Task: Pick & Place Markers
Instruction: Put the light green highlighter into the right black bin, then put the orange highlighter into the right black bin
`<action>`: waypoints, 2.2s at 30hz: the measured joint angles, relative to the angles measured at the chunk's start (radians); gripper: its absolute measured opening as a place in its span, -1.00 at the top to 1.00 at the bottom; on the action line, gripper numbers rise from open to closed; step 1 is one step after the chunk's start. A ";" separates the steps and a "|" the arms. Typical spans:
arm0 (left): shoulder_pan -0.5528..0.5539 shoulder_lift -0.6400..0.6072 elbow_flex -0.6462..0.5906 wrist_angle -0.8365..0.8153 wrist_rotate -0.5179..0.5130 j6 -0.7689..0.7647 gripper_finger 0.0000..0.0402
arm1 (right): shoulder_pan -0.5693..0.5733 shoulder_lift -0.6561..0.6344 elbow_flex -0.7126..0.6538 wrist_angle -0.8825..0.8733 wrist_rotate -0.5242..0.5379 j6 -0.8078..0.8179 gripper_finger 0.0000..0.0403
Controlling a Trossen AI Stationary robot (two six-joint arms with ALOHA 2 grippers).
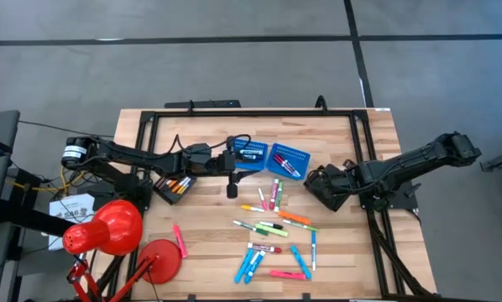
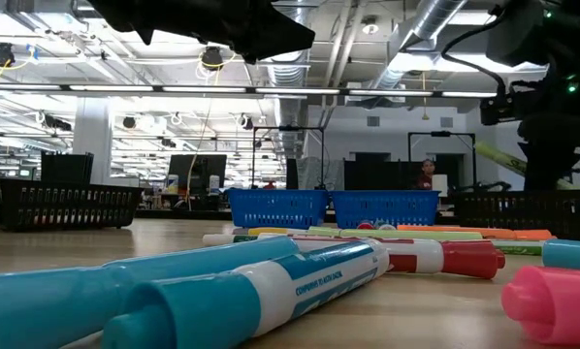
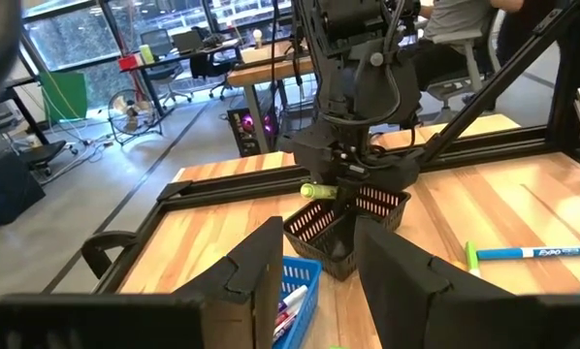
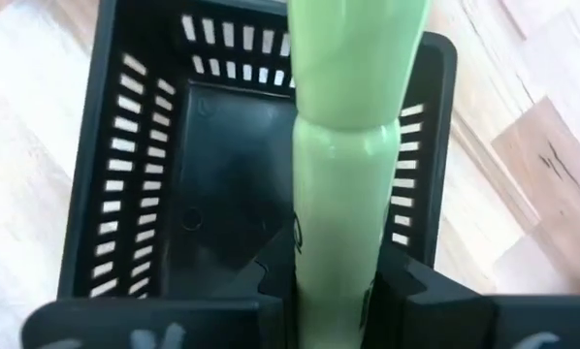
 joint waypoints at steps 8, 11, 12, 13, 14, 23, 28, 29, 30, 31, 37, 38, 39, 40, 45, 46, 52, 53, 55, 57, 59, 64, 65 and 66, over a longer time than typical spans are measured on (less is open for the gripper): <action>0.013 0.000 0.000 0.007 0.000 0.010 0.37 | 0.000 0.000 0.000 0.142 0.002 0.000 0.70; 0.023 0.000 0.000 0.007 0.000 0.009 0.37 | 0.000 0.000 0.001 0.143 0.000 0.000 0.70; 0.023 0.000 0.000 0.007 0.000 0.007 0.37 | 0.000 0.000 0.001 0.143 0.000 0.005 0.70; 0.023 0.000 0.000 0.007 0.000 0.005 0.37 | 0.000 0.000 0.001 0.142 0.000 0.018 0.70; 0.023 0.000 0.000 0.007 0.000 0.004 0.37 | 0.000 0.000 0.001 0.142 0.000 0.032 0.70; 0.023 0.000 0.000 0.008 0.000 0.003 0.37 | 0.009 0.029 0.001 0.124 0.001 0.071 0.70; 0.023 0.000 0.000 0.008 0.000 0.003 0.37 | 0.013 0.051 0.001 0.108 -0.074 -0.083 0.70; 0.023 0.000 0.000 0.009 0.000 0.003 0.37 | 0.013 0.051 0.001 0.097 -0.090 -0.084 0.70; 0.023 0.000 0.000 0.012 0.000 0.003 0.37 | 0.013 0.051 0.001 0.088 -0.107 -0.085 0.70; 0.023 0.000 0.000 0.014 0.000 0.003 0.37 | 0.013 0.051 0.001 0.078 -0.127 -0.085 0.70; 0.023 0.000 0.000 0.016 0.000 0.003 0.37 | 0.013 0.051 0.001 0.037 -0.218 -0.036 0.61; 0.023 0.000 0.000 0.016 0.000 0.003 0.37 | 0.013 0.051 0.001 0.039 -0.221 -0.030 0.57; 0.023 0.000 0.000 0.017 0.000 0.003 0.37 | 0.013 0.051 0.001 0.039 -0.220 -0.027 0.52; 0.023 0.000 0.000 0.020 0.000 0.002 0.37 | 0.013 0.051 0.001 0.039 -0.220 -0.027 0.46; 0.023 0.000 0.000 0.023 0.000 0.002 0.37 | 0.013 0.051 0.001 0.043 -0.203 -0.027 0.17; 0.023 0.000 0.000 0.023 0.000 0.002 0.37 | 0.013 0.051 0.001 0.048 -0.203 -0.027 0.12; 0.023 0.000 0.000 0.028 0.000 0.002 0.37 | 0.013 0.051 0.082 0.050 -0.202 -0.027 -0.03; 0.023 0.000 0.000 0.029 0.000 0.002 0.37 | 0.014 0.051 0.103 0.060 -0.201 -0.027 -0.03; 0.023 0.000 0.000 0.030 0.000 0.002 0.37 | 0.026 0.050 0.132 0.107 -0.196 -0.027 -0.03; 0.023 0.000 0.000 0.030 0.000 0.002 0.37 | 0.043 0.050 0.141 0.186 -0.178 -0.028 -0.01; 0.023 0.000 0.000 0.031 0.000 0.002 0.37 | 0.065 0.055 0.141 0.272 -0.149 -0.032 0.00; 0.023 0.000 0.000 0.031 0.000 0.002 0.37 | 0.123 0.149 0.142 0.424 -0.050 -0.121 0.03; 0.023 0.000 0.001 0.031 0.000 0.002 0.37 | 0.133 0.182 0.142 0.448 -0.037 -0.144 0.03; 0.023 0.000 0.001 0.031 0.000 0.002 0.37 | 0.139 0.217 0.142 0.472 -0.034 -0.164 0.03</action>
